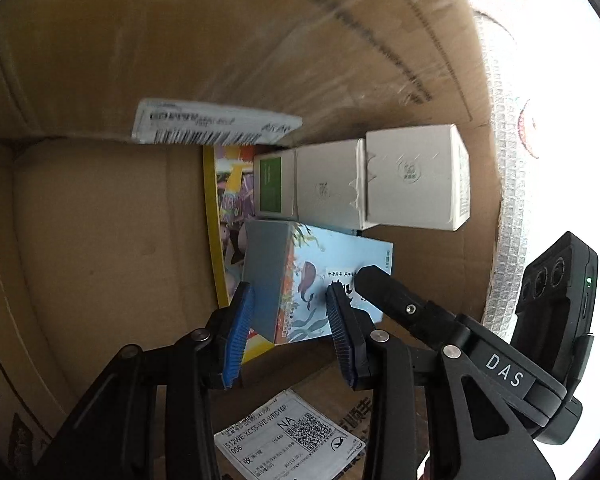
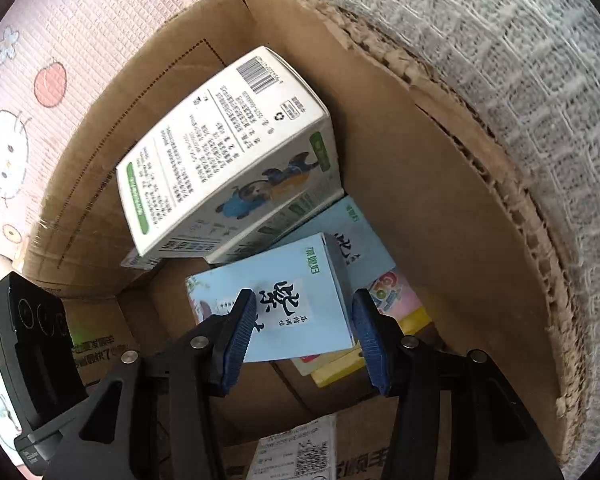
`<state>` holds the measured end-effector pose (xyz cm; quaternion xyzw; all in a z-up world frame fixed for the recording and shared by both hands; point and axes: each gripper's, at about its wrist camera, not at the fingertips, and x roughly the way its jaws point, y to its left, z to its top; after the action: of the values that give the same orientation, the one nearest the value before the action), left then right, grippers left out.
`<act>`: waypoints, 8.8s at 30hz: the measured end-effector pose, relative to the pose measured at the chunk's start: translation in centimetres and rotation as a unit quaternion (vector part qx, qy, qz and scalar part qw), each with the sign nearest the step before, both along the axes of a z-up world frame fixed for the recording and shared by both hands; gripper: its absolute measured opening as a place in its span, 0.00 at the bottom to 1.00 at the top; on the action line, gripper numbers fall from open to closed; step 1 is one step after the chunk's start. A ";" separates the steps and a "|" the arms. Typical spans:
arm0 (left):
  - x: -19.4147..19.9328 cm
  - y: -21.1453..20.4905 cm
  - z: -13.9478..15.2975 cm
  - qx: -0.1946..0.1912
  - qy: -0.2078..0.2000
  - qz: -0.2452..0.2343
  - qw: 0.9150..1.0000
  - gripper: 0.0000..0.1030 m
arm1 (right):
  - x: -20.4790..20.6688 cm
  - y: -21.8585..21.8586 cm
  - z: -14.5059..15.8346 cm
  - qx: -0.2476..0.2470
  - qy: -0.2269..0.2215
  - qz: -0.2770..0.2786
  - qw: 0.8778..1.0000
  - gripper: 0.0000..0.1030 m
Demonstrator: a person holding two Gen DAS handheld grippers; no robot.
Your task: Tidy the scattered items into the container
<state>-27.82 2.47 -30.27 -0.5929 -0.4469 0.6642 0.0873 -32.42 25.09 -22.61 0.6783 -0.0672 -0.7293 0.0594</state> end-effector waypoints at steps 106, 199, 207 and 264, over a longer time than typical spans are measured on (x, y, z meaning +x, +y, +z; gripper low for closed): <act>25.9 -16.0 19.3 -0.315 0.294 -0.005 0.902 0.59 | 26.2 -22.2 11.9 0.134 0.326 0.124 0.928 0.32; 28.9 -47.7 4.1 -0.098 0.094 0.371 0.919 0.30 | 15.7 -52.3 -11.0 -0.478 -0.005 0.019 0.878 0.35; 29.4 -45.5 4.1 -0.081 0.101 0.360 0.924 0.29 | 16.5 -50.0 -8.9 -0.452 0.024 0.030 0.891 0.33; 29.4 -34.5 7.3 -0.262 0.092 0.063 0.959 0.55 | 27.6 -35.2 -5.2 -0.248 0.113 0.006 0.962 0.35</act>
<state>1.63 -32.05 -22.99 -0.5019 -0.2837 0.8139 -0.0715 -4.79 -10.13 -27.81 0.5555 -0.2349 -0.7616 0.2372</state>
